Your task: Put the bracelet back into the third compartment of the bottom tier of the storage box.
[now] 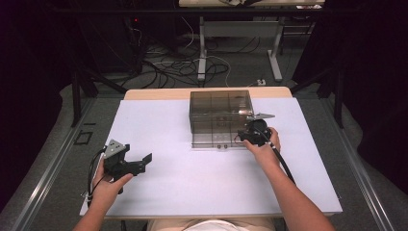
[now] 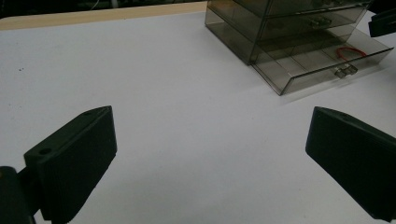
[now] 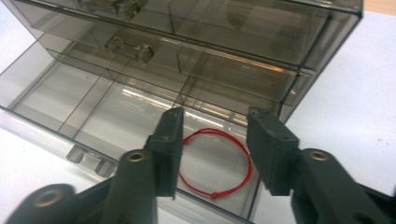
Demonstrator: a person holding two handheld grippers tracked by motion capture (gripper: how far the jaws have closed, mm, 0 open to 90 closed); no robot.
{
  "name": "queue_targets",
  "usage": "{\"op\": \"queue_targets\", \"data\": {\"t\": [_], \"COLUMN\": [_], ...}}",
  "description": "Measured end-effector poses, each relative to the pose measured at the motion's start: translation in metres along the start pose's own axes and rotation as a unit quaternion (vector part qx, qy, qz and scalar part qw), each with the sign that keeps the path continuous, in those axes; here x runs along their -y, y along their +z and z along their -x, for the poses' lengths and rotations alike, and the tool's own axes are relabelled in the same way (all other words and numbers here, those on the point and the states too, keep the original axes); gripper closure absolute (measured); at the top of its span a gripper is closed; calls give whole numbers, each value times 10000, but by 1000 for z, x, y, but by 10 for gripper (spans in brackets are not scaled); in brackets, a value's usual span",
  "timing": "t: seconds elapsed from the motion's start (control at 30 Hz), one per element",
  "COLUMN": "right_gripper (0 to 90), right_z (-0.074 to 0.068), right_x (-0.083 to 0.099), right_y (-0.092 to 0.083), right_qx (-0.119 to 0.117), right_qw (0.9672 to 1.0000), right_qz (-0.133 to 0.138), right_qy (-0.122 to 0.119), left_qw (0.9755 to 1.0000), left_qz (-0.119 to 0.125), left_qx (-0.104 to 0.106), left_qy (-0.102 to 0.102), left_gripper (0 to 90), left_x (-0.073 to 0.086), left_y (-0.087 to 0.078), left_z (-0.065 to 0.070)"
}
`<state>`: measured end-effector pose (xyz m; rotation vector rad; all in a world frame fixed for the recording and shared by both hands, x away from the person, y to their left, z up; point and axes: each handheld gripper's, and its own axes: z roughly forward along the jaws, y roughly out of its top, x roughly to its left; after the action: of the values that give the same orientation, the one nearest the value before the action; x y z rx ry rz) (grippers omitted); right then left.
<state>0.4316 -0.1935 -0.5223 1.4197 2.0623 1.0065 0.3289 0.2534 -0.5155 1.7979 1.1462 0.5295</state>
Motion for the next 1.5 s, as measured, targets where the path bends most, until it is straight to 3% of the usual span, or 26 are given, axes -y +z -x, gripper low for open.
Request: {"op": "queue_targets", "data": {"t": [0.33,0.7,1.27,1.5], "right_gripper": [465,343,316,211], "right_z": [-3,-10,-22,-26], "right_x": [-3,-3,-2,3], "right_y": [-5,-12,-25,-34], "right_qx": [-131,-232,-486,-628], "right_qw": [9998,9994,9974,9971], "right_qz": [112,-8,-25,23], "right_qy": [-102,-247,-541,-441], "left_qw": [10000,10000,9999,9999], "left_qz": [-3,-14,4,14], "left_qx": [1,2,59,84], "left_qy": [-47,-21,85,56], "left_gripper": [20,20,20,20], "left_x": [0,0,-2,-2], "left_y": [1,1,0,1], "left_z": [0,0,1,2]}}
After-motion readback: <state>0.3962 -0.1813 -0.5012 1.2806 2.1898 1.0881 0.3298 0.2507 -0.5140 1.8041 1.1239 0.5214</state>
